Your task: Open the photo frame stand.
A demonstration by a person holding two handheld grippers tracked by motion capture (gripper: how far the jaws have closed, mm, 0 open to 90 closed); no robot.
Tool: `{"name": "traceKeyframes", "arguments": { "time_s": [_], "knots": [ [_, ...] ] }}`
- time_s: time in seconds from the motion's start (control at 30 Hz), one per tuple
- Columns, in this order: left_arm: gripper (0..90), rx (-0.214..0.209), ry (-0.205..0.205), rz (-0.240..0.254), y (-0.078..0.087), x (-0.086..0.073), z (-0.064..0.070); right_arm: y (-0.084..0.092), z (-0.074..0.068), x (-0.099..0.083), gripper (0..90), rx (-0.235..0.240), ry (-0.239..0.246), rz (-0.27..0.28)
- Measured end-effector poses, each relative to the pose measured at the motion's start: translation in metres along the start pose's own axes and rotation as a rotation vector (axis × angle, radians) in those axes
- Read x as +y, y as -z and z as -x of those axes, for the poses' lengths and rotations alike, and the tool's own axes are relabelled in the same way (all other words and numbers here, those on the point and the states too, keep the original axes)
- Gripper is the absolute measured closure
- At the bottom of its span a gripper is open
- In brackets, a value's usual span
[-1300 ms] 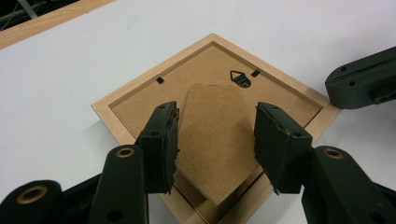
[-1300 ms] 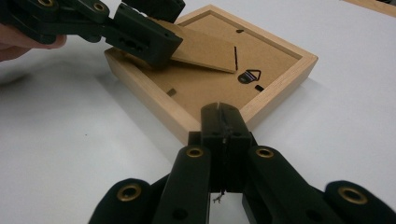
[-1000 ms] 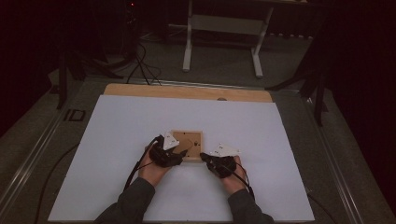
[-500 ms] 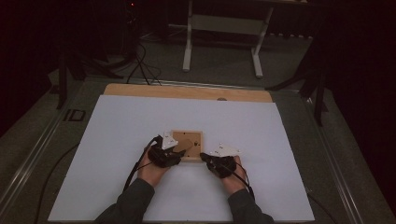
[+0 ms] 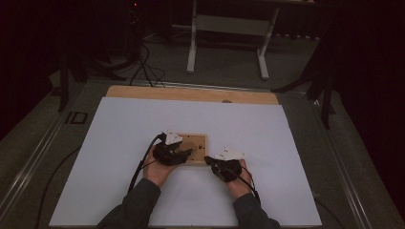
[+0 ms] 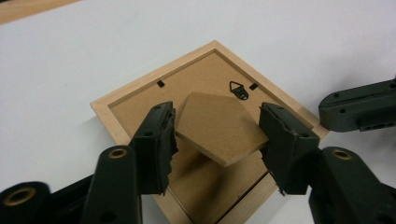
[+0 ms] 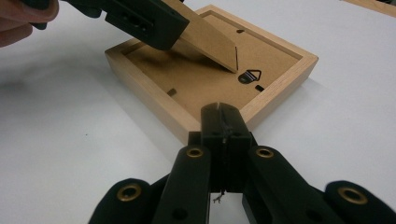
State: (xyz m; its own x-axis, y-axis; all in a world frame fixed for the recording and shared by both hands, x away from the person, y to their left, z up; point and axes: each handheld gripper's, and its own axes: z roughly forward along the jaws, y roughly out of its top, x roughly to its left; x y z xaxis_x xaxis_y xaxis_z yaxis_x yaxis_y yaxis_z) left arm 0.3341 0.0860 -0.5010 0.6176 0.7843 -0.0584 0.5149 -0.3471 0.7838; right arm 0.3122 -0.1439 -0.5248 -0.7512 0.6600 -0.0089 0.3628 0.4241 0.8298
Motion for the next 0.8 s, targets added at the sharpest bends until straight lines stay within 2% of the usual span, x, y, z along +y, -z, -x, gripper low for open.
{"name": "traceKeyframes", "arguments": {
  "time_s": [0.07, 0.13, 0.2, 0.23, 0.27, 0.37, 0.5, 0.67, 0.8],
  "knots": [
    [44.8, -0.006, 0.01, -0.009, 0.0, 0.0, -0.001, 0.0, 0.0, 0.0, 89.7, 0.0, 0.0, 0.0],
    [41.5, 0.006, 0.023, -0.013, 0.001, -0.001, -0.002, 0.0, 0.0, 0.0, 89.7, 0.0, 0.0, 0.0],
    [40.7, -0.011, 0.049, -0.006, 0.002, -0.001, -0.004, 0.0, 0.0, 0.0, 89.7, 0.0, 0.0, 0.0],
    [40.7, -0.011, 0.049, -0.006, 0.002, -0.001, -0.004, 0.0, 0.0, 0.0, 89.7, 0.0, 0.0, 0.0],
    [40.7, -0.035, 0.071, -0.011, 0.002, 0.0, -0.007, 0.0, 0.0, 0.0, 89.7, 0.0, 0.0, 0.0],
    [40.2, -0.052, 0.101, -0.022, 0.001, -0.001, -0.009, 0.0, 0.0, 0.0, 89.7, 0.0, -0.001, 0.001],
    [40.0, -0.101, 0.144, -0.045, -0.001, -0.001, -0.012, 0.0, 0.0, 0.0, 89.7, 0.001, 0.0, 0.001],
    [41.3, -0.124, 0.186, -0.089, -0.005, -0.001, -0.014, 0.0, 0.0, 0.0, 89.7, 0.001, 0.0, 0.0],
    [44.1, -0.149, 0.221, -0.087, -0.005, 0.0, -0.016, 0.0, 0.0, 0.0, 89.7, 0.001, 0.001, 0.001]
  ]
}}
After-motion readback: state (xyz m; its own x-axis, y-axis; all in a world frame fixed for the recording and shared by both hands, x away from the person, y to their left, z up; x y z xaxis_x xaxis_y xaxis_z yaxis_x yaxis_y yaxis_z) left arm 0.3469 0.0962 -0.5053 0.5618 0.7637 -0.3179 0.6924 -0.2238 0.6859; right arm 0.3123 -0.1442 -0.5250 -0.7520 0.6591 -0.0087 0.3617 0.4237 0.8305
